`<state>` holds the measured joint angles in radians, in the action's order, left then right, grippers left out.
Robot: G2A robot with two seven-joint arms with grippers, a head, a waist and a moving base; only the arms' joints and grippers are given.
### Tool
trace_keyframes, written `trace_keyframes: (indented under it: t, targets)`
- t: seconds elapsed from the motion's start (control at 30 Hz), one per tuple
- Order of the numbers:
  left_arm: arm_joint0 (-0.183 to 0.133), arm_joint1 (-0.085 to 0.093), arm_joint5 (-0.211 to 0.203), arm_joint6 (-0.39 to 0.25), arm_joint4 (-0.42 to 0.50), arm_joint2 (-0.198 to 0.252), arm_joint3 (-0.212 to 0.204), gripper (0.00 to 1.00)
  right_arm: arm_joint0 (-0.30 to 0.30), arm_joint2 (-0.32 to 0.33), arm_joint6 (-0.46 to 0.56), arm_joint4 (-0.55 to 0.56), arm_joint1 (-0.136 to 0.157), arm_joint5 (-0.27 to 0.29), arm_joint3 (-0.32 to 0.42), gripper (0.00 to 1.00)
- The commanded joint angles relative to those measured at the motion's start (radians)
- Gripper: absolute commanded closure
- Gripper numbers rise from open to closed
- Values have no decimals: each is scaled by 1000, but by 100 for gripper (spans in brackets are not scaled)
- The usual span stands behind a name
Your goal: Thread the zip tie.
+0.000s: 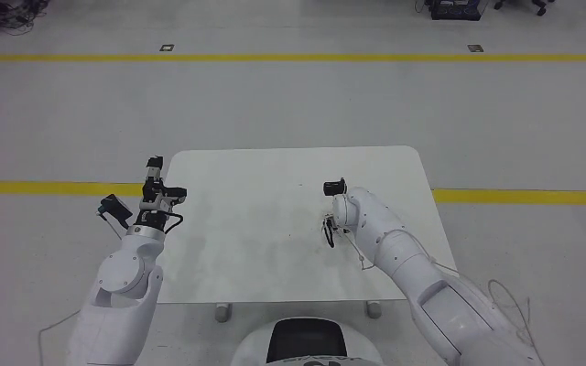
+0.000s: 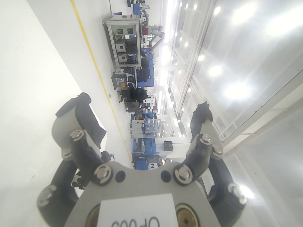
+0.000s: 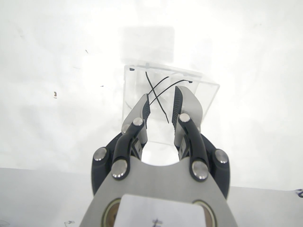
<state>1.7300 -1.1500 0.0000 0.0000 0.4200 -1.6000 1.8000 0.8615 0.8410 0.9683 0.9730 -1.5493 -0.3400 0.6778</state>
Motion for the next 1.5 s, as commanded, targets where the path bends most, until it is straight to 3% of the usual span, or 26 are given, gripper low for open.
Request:
trace_keyframes:
  t: [0.0, 0.87, 1.33, 1.47]
  targets:
    - [0, 0, 0, 0, 0, 0, 0, 0, -6, -2, -6, -4, -6, 0, -17, 81]
    - [0, 0, 0, 0, 0, 0, 0, 0, -71, -17, -84, -44, -70, 5, -203, 92]
    - [0, 0, 0, 0, 0, 0, 0, 0, -99, -22, -107, -58, -92, 18, -271, 91]
    - [0, 0, 0, 0, 0, 0, 0, 0, -105, -24, -109, -56, -97, 17, -282, 85]
